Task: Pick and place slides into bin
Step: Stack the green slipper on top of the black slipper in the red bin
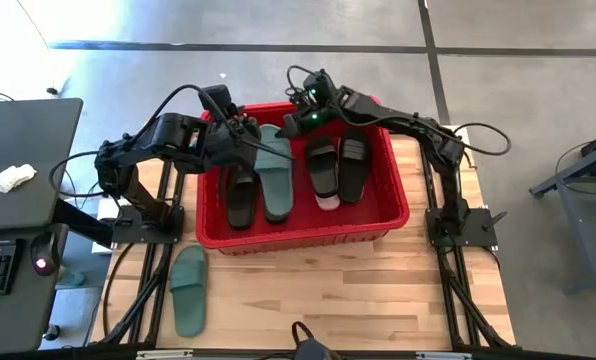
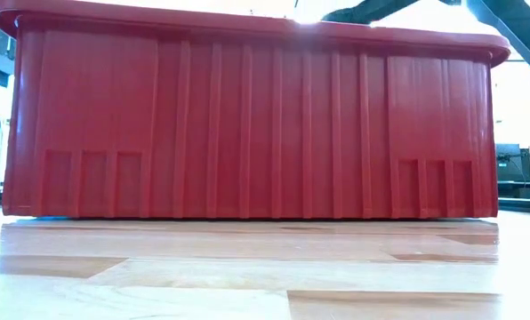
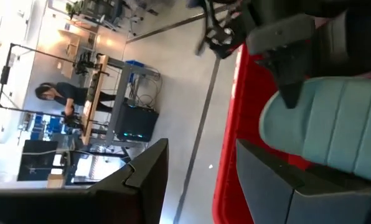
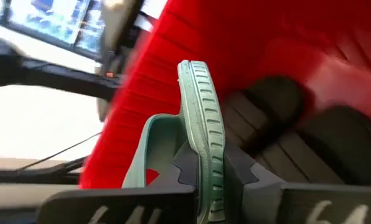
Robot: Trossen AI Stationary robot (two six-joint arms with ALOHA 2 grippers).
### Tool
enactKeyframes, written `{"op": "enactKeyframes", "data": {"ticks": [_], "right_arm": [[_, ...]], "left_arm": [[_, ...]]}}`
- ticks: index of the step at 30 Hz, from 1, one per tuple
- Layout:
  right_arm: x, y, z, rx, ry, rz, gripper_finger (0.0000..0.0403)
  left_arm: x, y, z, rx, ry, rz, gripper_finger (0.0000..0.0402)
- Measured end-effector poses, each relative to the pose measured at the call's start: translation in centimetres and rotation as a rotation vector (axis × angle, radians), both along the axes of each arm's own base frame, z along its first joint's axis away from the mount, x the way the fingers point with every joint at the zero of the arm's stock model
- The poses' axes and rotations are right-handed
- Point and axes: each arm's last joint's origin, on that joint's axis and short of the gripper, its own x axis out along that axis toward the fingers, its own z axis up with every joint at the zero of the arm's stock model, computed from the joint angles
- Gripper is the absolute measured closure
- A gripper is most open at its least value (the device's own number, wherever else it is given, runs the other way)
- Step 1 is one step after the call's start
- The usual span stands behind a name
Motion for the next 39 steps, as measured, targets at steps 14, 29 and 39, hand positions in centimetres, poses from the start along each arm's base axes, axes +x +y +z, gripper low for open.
{"op": "enactKeyframes", "data": {"ticks": [14, 29, 39], "right_arm": [[0.5, 0.8, -4.4, 0.116, 0.016, -0.115, 0.0398], [1.2, 0.5, -7.5, 0.084, 0.109, -0.121, 0.0398], [0.7, -0.3, -7.5, 0.061, 0.116, -0.156, 0.0396]], "left_arm": [[0.4, -0.1, -0.6, -0.053, 0.046, -0.055, 0.0256], [2.8, -0.1, -4.5, -0.102, 0.088, -0.063, 0.0264], [3.0, 0.0, -4.7, -0.107, 0.074, -0.066, 0.0264]]}}
